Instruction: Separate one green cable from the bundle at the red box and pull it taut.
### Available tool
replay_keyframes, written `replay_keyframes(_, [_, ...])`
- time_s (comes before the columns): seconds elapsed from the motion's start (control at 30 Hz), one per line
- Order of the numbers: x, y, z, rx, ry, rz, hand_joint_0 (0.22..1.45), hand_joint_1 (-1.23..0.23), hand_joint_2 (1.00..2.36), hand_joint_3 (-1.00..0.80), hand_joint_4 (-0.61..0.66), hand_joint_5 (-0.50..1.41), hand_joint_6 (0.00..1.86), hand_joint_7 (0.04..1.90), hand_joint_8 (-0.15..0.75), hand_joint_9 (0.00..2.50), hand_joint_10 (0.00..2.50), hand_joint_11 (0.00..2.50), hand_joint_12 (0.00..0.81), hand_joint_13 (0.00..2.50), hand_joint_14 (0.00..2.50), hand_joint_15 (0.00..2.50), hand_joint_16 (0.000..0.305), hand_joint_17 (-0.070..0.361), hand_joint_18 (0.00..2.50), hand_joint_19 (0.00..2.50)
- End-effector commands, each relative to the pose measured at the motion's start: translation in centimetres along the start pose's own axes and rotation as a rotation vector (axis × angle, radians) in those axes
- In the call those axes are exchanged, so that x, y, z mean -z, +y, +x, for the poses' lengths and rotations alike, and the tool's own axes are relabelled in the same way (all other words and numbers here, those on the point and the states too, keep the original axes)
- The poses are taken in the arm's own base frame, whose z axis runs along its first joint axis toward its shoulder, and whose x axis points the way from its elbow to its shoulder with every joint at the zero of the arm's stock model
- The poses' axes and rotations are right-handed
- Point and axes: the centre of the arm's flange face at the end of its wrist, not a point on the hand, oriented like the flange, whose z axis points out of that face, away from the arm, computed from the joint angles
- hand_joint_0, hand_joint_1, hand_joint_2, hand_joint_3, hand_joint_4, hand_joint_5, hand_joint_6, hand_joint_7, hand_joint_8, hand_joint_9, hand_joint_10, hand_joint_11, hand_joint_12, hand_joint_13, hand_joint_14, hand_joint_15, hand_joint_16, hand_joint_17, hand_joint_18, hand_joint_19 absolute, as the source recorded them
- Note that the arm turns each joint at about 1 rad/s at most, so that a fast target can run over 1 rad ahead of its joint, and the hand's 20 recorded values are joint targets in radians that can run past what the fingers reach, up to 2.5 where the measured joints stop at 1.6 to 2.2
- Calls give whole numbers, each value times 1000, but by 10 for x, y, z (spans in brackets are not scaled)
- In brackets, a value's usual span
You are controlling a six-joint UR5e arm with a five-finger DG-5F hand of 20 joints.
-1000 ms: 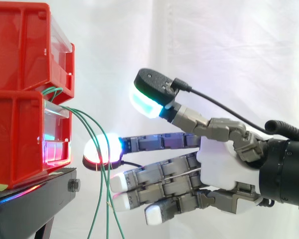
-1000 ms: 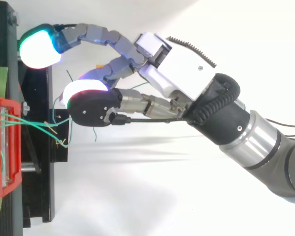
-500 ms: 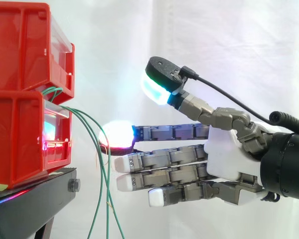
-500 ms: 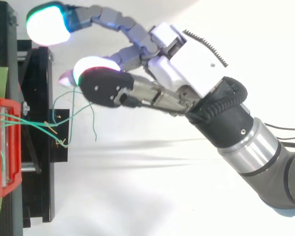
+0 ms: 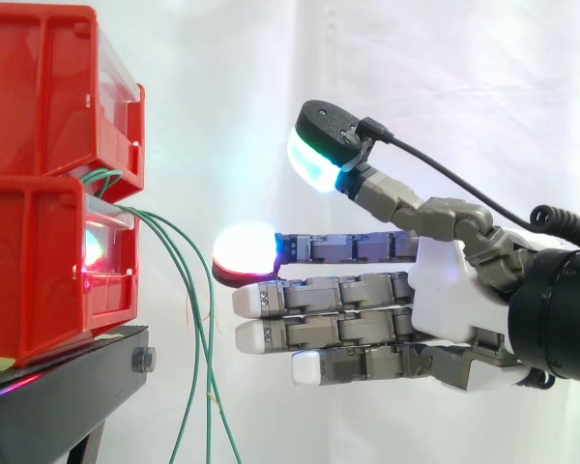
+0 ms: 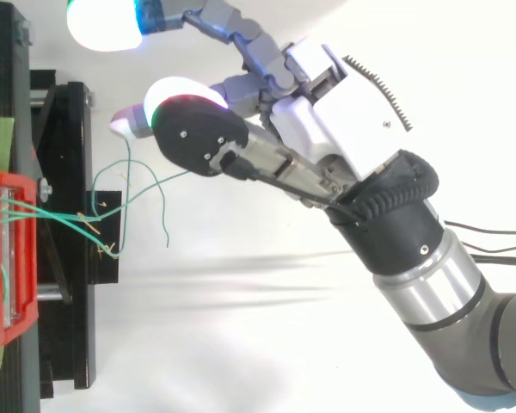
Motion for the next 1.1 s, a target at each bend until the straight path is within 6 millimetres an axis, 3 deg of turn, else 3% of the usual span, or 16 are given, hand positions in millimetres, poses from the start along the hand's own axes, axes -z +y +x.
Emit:
replay_keyframes(0.0, [0, -7, 13, -15, -6, -6, 418, -483, 1000, -500, 138, -288, 501, 575, 419, 1143, 2, 74, 471, 1075, 12, 327, 82, 185, 1026, 561])
replay_keyframes(0.2, [6, -2, 25, -11, 22, -16, 417, -485, 1000, -500, 136, -288, 501, 575, 415, 1132, 5, 85, 469, 1072, 12, 336, 83, 186, 1027, 563])
replay_keyframes(0.37, [7, -14, 30, -14, 20, -14, 418, -484, 1000, -500, 135, -289, 501, 578, 405, 1202, 8, 213, 459, 1100, 14, 389, 83, 186, 1024, 573])
replay_keyframes(0.57, [8, -22, 49, -40, 26, -23, 419, -481, 1000, -500, 140, -288, 501, 580, 399, 1312, 11, 307, 464, 1266, 16, 497, 82, 186, 1062, 579])
replay_keyframes(0.8, [12, -22, 52, -39, 27, -19, 424, -486, 1000, -500, 167, -283, 501, 579, 388, 1555, 20, 599, 450, 1470, 24, 714, 80, 181, 1119, 596])
replay_keyframes(0.93, [13, -22, 53, -39, 28, -20, 425, -488, 1000, -500, 179, -281, 501, 576, 407, 1529, 18, 454, 460, 1490, 21, 659, 81, 182, 1142, 581])
replay_keyframes(1.07, [14, -21, 54, -40, 30, -20, 425, -491, 1000, -500, 190, -279, 501, 574, 399, 1573, 18, 512, 455, 1511, 22, 672, 81, 182, 1161, 580])
